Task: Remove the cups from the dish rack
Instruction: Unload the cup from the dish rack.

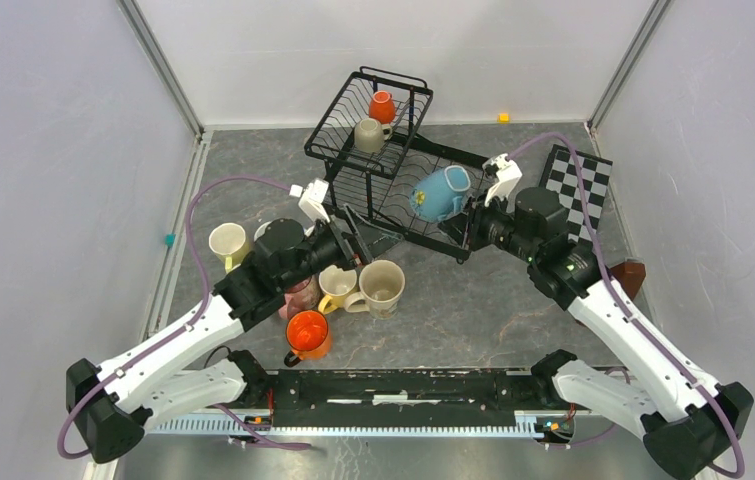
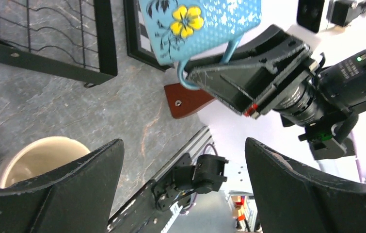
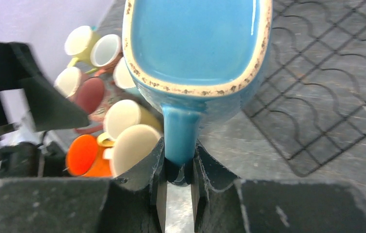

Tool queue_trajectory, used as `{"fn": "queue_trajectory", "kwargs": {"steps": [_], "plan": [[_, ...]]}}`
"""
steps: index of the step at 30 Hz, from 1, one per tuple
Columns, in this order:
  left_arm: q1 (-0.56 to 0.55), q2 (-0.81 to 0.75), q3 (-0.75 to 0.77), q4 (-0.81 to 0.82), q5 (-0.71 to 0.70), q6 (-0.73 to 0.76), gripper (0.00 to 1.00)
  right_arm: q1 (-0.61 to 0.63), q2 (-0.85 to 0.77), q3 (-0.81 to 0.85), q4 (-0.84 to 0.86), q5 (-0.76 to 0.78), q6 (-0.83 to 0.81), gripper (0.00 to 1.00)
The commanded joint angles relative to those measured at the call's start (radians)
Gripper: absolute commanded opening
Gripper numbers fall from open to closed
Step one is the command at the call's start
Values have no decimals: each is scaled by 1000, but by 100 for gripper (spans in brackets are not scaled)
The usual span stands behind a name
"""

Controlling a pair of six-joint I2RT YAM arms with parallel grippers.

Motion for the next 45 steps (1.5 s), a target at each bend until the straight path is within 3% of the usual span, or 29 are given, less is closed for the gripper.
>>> {"fn": "queue_trajectory", "kwargs": {"steps": [1,9,14,21,39,42,45], "plan": [[28,-8,-30,189,45,-81,100,4,-52,20,152,-201,96,0],[71,20,-22,347,94,-117,100,6,-51,21,304,-387,263,0],[75,42,-9,395,107,-137,100,10,-55,-6,407,-439,358,0],[85,63,-42,596,145,-214,96,16,-52,-64,531,-481,461,0],[84,148,-48,837,208,-401,64,54,-30,-161,756,-497,597,0],[86,148,-49,838,211,-407,55,59,-27,-165,762,-494,598,0],[85,150,-48,835,213,-411,39,64,-26,-172,772,-490,599,0]]}}
